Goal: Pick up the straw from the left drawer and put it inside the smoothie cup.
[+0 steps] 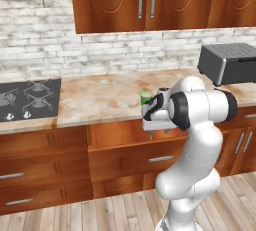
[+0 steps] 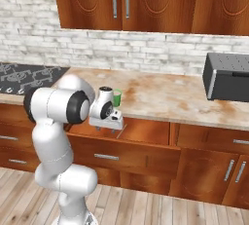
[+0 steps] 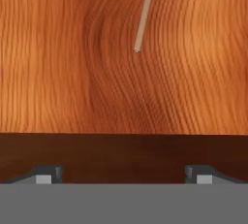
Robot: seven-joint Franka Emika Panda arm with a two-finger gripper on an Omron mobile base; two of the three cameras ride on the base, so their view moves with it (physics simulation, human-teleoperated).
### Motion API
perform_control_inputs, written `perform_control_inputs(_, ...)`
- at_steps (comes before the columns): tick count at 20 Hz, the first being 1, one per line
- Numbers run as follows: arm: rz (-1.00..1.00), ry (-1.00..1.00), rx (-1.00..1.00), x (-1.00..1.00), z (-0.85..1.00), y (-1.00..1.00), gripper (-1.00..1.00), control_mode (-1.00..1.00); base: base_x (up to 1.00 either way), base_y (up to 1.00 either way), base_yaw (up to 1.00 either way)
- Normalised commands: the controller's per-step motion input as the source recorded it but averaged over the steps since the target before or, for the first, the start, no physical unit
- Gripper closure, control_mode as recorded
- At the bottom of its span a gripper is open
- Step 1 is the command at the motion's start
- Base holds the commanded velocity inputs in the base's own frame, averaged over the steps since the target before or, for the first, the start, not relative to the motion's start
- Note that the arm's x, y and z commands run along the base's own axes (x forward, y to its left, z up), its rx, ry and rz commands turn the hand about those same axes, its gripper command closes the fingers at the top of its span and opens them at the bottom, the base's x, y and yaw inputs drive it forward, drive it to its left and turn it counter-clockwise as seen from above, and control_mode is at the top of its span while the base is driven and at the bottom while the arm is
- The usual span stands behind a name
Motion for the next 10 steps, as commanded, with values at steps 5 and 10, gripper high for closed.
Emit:
perform_control_inputs(5, 0.00, 0.00, 0.00, 0.31, -0.36, 0.00, -1.00, -1.00, 0.00, 0.00, 0.00)
perform_control_inputs(10, 0.00, 0.00, -0.01, 0.26, -0.46, 0.00, -1.00, -1.00, 0.00, 0.00, 0.00)
